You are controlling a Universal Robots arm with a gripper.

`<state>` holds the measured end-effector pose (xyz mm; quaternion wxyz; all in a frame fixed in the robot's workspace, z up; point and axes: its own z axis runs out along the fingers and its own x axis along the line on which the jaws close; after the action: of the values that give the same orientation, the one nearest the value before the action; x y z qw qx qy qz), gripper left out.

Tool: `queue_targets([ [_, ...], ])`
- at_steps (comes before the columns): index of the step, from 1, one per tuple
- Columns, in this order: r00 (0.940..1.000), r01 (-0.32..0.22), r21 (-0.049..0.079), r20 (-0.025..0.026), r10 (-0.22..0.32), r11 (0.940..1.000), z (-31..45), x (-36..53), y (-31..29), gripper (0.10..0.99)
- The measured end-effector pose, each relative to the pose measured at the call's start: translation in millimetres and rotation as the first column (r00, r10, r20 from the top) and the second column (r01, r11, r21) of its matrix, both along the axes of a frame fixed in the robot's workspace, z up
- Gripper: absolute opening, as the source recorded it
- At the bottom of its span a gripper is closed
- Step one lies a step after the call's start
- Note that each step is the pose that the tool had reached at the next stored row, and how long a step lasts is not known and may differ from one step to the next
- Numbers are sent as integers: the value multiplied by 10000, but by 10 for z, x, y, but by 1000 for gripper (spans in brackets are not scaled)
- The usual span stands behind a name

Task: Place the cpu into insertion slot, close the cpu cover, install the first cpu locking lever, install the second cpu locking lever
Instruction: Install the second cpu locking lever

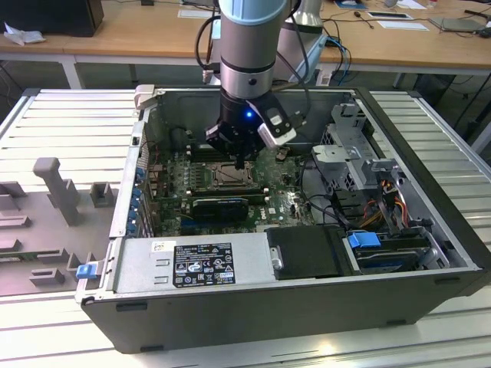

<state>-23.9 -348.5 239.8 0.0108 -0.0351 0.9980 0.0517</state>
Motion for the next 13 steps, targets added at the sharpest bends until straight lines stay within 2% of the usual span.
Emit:
queue_targets([
  [2, 10000, 58, 0, -2, -58, 10000, -7, -1, -30, 106],
  [4, 10000, 57, 4, -1, -57, 10000, -22, -4, -138, 106],
  [6, 10000, 57, 5, -2, -57, 10000, -25, -6, -199, 106],
  [9, 10000, 57, 6, -2, -57, 10000, -25, -7, -253, 106],
  [10, 10000, 57, 6, -33, -57, 10000, -25, -7, -267, 106],
  [11, 9998, 58, 18, -165, -57, 10000, -25, -7, -275, 106],
  [12, 9997, 58, 36, -250, -57, 10000, -25, -7, -279, 106],
  [13, 9995, 57, 59, -309, -55, 10000, -25, -7, -293, 106],
])
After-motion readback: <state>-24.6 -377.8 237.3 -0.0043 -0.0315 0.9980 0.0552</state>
